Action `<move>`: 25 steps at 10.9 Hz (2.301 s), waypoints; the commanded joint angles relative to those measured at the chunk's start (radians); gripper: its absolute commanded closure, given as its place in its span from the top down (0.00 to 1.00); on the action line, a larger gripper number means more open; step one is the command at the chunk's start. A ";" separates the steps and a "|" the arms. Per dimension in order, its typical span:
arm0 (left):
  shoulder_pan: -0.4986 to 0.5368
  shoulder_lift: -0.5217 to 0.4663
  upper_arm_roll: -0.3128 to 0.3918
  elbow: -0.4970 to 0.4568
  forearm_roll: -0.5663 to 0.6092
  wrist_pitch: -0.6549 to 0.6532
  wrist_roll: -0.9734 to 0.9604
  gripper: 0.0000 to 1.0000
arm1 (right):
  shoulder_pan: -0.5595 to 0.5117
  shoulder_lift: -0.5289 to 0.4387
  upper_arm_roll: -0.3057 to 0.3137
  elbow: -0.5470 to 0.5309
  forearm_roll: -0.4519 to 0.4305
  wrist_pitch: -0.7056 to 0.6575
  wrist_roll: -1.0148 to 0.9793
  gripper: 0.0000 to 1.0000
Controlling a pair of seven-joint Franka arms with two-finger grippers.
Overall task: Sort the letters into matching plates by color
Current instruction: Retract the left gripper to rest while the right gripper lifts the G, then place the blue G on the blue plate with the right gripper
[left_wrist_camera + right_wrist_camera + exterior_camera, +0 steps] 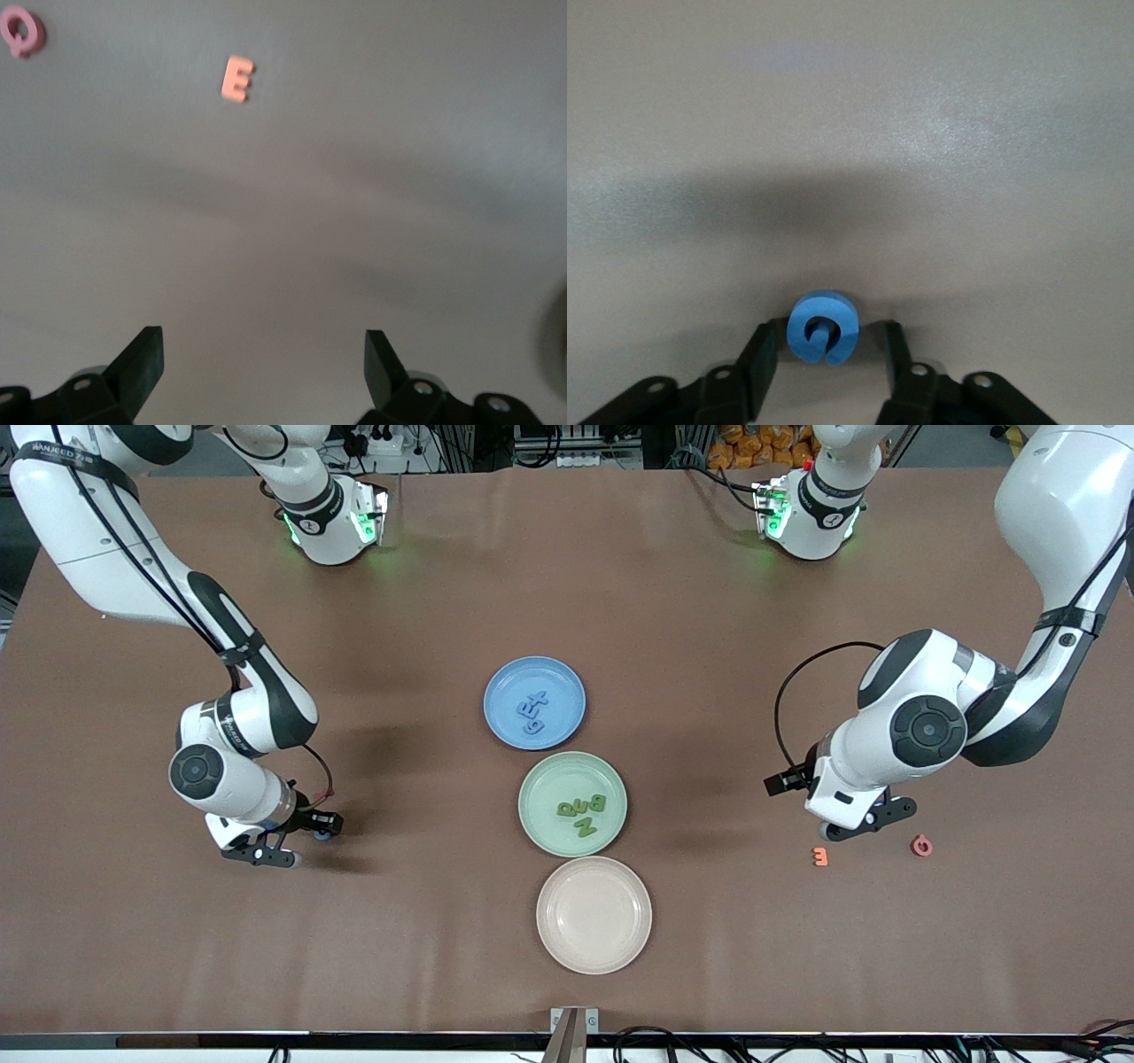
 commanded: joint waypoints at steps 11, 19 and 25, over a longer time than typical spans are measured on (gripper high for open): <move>-0.402 -0.636 0.798 -0.187 -0.549 -0.122 0.643 1.00 | 0.161 -0.095 0.009 0.003 0.172 -0.111 0.091 0.00; -0.534 -0.683 0.878 0.008 -0.493 -0.187 0.680 1.00 | 0.468 -0.094 0.052 0.023 0.196 -0.173 0.552 0.00; -0.528 -0.695 0.869 0.062 -0.530 -0.238 0.762 1.00 | 0.631 -0.099 0.068 0.009 0.194 -0.173 0.740 0.00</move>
